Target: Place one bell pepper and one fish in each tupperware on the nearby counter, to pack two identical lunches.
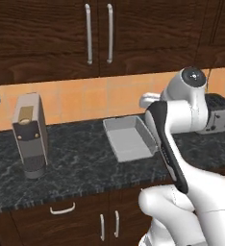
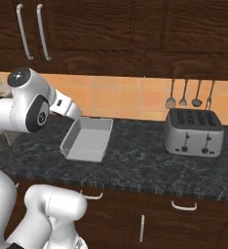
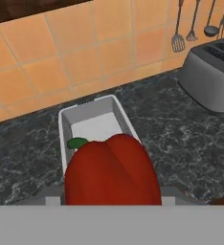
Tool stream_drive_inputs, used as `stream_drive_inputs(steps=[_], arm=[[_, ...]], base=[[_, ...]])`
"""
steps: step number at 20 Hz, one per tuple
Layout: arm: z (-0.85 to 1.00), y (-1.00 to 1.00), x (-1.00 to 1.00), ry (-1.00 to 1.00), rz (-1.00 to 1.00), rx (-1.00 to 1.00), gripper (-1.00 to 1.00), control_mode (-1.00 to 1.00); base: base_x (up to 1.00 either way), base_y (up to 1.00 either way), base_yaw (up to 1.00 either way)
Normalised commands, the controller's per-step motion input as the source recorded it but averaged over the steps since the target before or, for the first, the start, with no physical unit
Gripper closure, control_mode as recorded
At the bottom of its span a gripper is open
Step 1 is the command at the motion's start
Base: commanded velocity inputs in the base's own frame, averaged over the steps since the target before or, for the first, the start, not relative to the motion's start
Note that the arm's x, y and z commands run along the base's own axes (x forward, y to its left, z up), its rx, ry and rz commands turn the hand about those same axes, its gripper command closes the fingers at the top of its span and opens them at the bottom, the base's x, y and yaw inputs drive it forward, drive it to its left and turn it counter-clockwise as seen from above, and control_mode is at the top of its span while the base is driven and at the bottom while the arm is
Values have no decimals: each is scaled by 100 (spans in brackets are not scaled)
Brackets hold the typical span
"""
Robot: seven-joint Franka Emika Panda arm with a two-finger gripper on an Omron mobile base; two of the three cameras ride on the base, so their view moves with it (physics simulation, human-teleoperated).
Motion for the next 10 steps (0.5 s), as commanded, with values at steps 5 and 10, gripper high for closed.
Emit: stream_drive_inputs(steps=[5, 10], arm=[[-24, 0, 6, 0, -4, -2, 100, -100], [-94, 14, 84, 12, 3, 0, 100, -100]], base=[[0, 0, -19], [0, 0, 0]])
